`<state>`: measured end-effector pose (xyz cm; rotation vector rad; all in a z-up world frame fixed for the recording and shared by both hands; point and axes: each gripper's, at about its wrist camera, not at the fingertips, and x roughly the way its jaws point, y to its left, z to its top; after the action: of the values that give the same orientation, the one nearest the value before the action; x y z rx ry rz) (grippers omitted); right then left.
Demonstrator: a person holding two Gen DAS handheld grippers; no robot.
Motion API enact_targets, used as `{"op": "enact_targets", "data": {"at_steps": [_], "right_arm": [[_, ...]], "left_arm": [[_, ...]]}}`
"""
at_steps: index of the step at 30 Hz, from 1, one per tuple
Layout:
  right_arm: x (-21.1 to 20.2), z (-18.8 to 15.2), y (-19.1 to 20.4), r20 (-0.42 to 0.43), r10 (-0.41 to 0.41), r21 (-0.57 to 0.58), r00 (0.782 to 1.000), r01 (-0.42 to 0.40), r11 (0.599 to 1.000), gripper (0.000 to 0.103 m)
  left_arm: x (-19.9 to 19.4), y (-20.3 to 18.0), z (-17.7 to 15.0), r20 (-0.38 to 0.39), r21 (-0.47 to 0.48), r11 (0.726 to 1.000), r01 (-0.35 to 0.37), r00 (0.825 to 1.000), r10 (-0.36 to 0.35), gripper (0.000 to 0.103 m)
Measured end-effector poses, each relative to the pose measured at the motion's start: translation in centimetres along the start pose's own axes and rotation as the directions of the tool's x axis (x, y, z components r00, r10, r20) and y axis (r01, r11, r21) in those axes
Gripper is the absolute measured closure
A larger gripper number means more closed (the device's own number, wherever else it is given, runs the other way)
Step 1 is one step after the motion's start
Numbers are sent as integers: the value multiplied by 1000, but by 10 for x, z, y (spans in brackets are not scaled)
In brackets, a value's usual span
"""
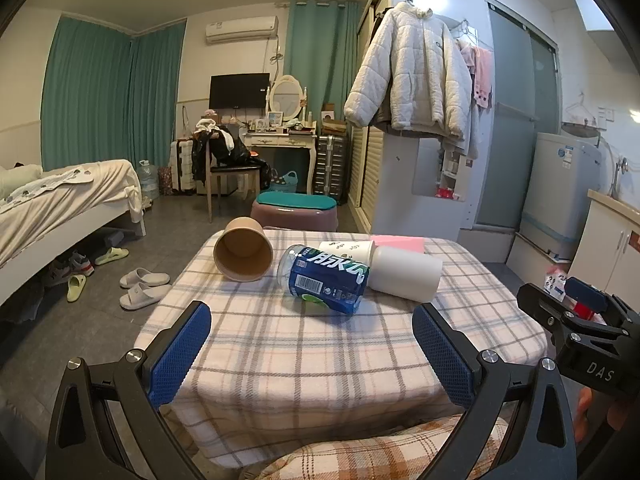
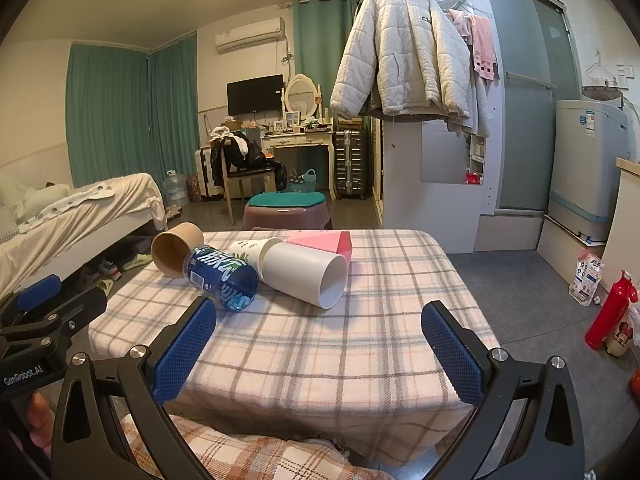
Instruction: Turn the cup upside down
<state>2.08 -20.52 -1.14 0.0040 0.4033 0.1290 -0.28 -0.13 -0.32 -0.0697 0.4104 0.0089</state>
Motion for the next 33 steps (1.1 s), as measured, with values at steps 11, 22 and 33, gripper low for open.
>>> {"op": "enact_targets", "data": {"at_steps": [11, 22, 33], "right_arm": [[0, 3, 3, -1, 0, 0, 1000, 0, 1000, 0], [2, -3, 3, -4, 3, 3, 1000, -3, 1000, 0], [-1, -2, 2, -7, 3, 5, 1000, -3, 1000, 0]], "left_arm": [[1, -1, 2, 0, -2, 1000, 2, 1000, -2, 0], [-1, -1, 1, -1, -2, 1000, 3, 1000, -3, 0], [0, -1, 2, -4, -1, 1000, 3, 1000, -3, 0]]}}
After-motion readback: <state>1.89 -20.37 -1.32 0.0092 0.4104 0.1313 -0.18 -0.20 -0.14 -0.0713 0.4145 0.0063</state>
